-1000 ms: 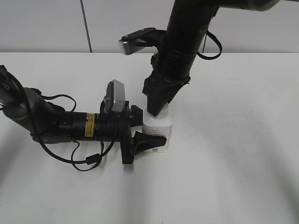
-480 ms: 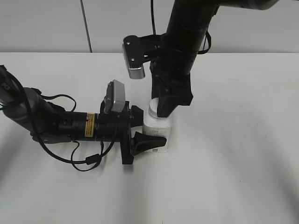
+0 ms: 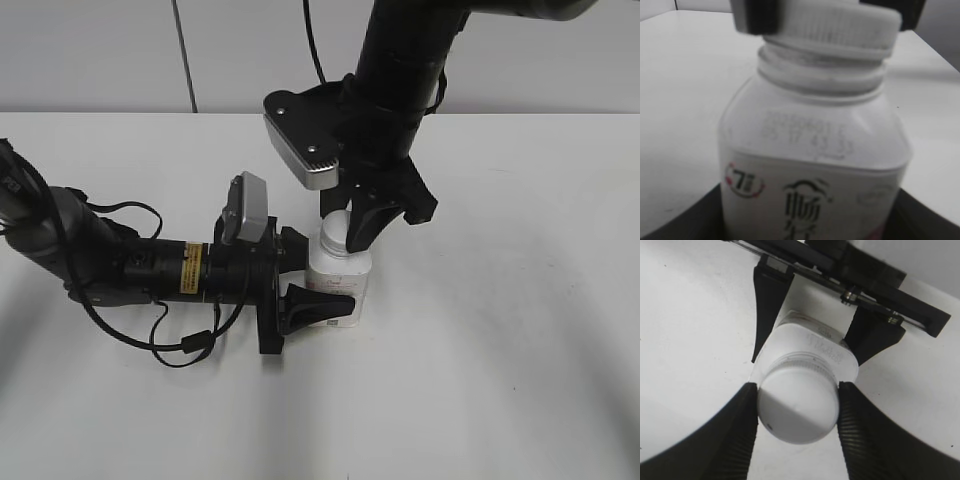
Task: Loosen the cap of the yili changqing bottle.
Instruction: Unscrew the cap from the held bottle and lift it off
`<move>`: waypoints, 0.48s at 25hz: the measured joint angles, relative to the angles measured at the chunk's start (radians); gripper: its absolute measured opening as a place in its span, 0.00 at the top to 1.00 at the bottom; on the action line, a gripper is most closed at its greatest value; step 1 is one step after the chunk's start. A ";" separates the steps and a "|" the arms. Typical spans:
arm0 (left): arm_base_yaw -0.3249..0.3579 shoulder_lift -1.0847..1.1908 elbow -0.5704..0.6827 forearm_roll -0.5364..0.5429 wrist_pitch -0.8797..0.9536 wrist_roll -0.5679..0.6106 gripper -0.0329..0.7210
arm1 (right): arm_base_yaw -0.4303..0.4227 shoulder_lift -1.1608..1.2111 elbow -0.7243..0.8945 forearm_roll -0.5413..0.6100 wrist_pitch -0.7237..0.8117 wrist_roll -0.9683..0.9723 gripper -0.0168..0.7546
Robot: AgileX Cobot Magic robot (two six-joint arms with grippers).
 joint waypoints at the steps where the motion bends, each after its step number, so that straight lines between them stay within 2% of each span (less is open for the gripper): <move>1: 0.000 0.000 0.000 0.000 0.000 0.000 0.38 | 0.000 -0.001 0.000 -0.001 0.001 -0.002 0.48; 12: 0.001 0.000 0.000 0.008 -0.001 0.000 0.38 | 0.003 -0.004 -0.021 -0.018 0.011 -0.014 0.48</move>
